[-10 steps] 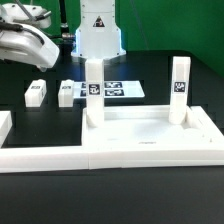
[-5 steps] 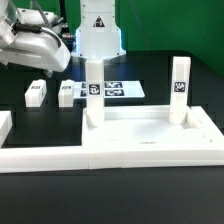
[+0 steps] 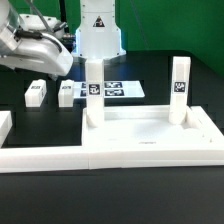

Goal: Assemble desk

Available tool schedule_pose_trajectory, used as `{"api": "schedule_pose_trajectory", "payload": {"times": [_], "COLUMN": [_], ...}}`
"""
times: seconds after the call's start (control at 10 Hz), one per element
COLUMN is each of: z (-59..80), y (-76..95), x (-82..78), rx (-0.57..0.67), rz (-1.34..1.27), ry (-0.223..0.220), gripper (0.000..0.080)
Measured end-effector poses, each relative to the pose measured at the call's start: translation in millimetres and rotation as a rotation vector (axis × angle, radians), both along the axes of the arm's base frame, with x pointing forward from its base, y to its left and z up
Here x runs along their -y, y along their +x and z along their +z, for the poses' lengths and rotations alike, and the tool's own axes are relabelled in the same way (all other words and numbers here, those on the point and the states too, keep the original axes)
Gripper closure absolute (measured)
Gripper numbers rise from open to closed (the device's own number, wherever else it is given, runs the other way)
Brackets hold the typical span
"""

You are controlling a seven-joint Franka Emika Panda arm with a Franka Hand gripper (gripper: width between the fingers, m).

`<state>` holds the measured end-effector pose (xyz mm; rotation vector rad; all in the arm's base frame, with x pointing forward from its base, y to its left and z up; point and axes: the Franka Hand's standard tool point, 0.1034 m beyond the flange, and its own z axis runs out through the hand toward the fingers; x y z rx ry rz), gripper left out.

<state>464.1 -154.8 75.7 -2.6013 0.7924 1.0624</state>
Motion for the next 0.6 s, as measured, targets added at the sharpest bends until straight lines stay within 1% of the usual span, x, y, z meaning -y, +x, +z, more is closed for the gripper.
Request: {"api": "schedule_pose_trajectory", "payload": {"times": [0.1, 0.2, 0.3, 0.4, 0.6], "z": [-4.7, -9.3, -10.0, -10.5, -10.7], "y": [-5.3, -13.8, -20.8, -20.0, -20.5], "x": [-6.4, -14.1, -16.0, -15.4, -15.4], "rx": [-0.003, -0.007, -0.013, -0.016, -0.017], "rz": [-0.025, -0.037, -0.003, -0.011, -0.011], "ry": [0.024, 0.059, 0.100, 0.090, 0.090], "gripper": [0.0151, 0.0151, 0.0151, 0.0151, 0.0151]}}
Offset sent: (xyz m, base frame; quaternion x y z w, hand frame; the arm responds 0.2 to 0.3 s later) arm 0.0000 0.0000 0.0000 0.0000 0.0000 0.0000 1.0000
